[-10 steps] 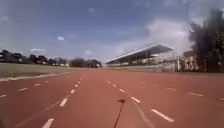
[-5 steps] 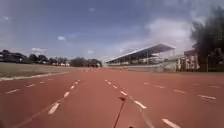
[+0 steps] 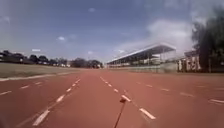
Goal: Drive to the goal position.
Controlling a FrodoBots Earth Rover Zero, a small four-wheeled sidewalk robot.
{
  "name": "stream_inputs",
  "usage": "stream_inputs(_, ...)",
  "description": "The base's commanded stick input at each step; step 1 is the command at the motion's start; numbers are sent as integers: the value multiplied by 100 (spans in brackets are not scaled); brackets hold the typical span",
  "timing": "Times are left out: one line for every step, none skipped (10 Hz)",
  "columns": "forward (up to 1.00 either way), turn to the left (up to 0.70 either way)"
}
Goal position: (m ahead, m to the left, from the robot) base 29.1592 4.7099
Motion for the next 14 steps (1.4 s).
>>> stream_inputs(70,0)
stream_inputs(70,0)
stream_inputs(70,0)
stream_inputs(70,0)
stream_inputs(70,0)
stream_inputs(70,0)
stream_inputs(70,0)
stream_inputs(70,0)
stream_inputs(70,0)
stream_inputs(70,0)
stream_inputs(70,0)
stream_inputs(70,-2)
stream_inputs(70,-8)
stream_inputs(70,-26)
